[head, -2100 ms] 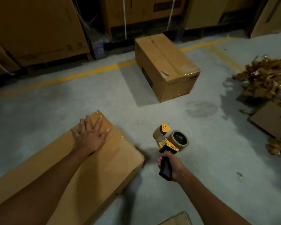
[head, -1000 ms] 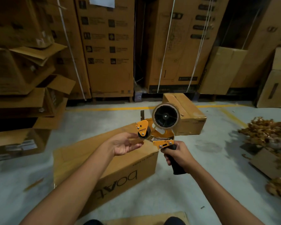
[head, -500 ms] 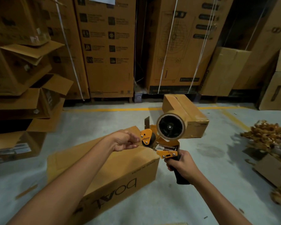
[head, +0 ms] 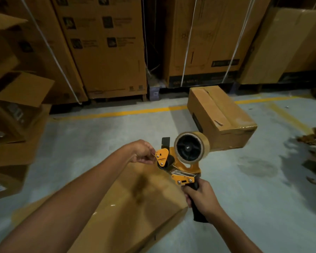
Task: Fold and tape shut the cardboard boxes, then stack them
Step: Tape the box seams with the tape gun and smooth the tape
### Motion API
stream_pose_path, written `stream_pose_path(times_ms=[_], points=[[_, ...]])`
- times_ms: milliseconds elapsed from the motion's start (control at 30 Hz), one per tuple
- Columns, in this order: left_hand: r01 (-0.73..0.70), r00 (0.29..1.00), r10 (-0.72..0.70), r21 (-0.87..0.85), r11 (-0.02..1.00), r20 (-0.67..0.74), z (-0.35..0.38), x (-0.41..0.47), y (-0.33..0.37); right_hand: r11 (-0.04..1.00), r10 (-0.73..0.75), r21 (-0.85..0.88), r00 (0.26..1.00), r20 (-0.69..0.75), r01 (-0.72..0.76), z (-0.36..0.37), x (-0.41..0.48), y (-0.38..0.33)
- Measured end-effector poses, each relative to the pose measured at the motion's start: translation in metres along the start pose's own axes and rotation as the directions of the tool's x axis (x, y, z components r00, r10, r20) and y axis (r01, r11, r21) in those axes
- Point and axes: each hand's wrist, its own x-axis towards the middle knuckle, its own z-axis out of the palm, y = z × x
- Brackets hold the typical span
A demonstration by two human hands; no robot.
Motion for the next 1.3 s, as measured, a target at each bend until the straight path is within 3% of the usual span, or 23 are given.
stream_pose_path(times_ms=[567,1167,1300], points=[[-0.122,0.992,0.095,0.424,0.897,0.083,-0.027,0.154,0.031,0.98,0.194,0.051,0.98,-0.044,-0.192,0.003,0.116,0.02],[-0.146,0.989,0.134,0.523,0.84,0.062,-0.038,0.182,0.008,0.974,0.229,-0.008,0.974,-0.003,-0.229,0.023,0.142,0.033],[-0.084,0.995,0.097,0.579,0.811,0.008,-0.041,0.182,0.003,0.97,0.243,-0.01,0.97,0.012,-0.243,0.023,0.141,0.032]])
